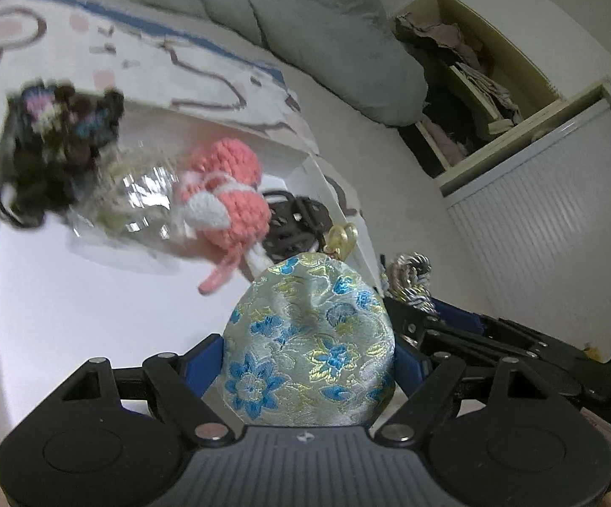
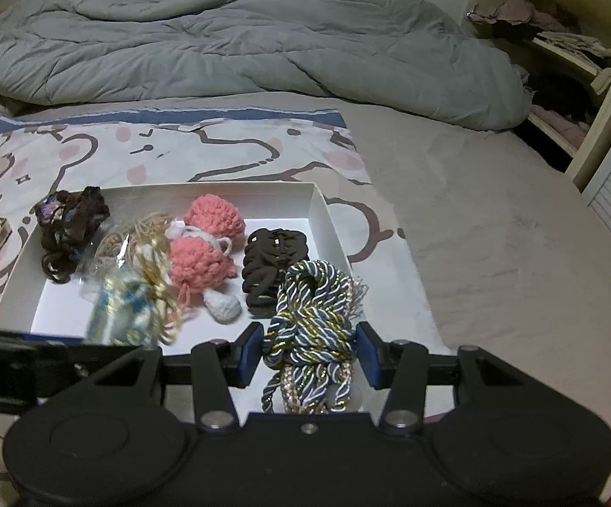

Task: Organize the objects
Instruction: 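Lower the pouch and cord into the white box and open both grippers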

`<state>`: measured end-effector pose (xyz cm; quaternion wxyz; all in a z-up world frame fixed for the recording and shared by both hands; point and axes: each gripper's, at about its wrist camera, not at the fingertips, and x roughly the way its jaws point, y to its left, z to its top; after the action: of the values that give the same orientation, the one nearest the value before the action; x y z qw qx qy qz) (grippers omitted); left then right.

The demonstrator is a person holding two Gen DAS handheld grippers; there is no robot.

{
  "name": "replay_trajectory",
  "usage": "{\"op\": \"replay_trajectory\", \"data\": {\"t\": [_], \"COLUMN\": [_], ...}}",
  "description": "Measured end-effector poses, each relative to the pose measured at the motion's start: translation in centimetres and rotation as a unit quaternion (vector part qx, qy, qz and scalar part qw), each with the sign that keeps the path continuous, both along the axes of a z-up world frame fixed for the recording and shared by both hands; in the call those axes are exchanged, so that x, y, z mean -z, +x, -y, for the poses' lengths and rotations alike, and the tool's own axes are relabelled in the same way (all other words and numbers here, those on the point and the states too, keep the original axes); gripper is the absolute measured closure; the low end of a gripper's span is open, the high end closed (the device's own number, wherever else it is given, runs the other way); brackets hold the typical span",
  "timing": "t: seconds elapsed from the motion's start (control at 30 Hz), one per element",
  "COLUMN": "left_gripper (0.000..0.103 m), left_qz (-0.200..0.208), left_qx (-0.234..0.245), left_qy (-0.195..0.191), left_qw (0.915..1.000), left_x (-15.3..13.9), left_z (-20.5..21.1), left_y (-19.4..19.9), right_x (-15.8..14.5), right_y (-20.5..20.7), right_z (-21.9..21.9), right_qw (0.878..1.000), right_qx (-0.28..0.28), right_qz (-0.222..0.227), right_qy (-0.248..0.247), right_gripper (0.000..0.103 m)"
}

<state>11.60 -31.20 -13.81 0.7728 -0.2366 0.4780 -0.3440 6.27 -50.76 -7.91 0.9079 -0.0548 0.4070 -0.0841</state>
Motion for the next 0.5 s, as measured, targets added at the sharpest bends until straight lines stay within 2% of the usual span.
{"op": "replay_trajectory", "data": {"t": [0.03,0.13,0.2,0.5], "left_gripper": [0.012,0.008,0.008,0.008], "left_qz": [-0.009,-0.014,-0.014,0.006], "left_qx": [0.006,0.004,0.005,0.010], "left_qy": [-0.005,0.015,0.026,0.050], "left_qw": [0.9999,0.9998,0.9996,0.9987], "left_x": [0.35,0.83,1.06,0.36], "left_z": [0.11,0.25,0.35,0.30], "left_y": [0.05,-0.07,-0.04,0.13], "right_x": [0.06,0.37,0.43,0.29], "right_y": [0.03,0.09,0.07,-0.05], "right_z": [-0.01,-0.07,-0.14,-0.20], "right_qw": [1.000,1.000,1.000,1.000], "right_qx": [-0.002,-0.003,0.002,0.005], "right_qz": [-0.001,-0.005,-0.010,-0.013], "right_qy": [0.000,-0.005,-0.012,-0.009], "right_gripper": [0.055,0.053,0.040,0.039]}}
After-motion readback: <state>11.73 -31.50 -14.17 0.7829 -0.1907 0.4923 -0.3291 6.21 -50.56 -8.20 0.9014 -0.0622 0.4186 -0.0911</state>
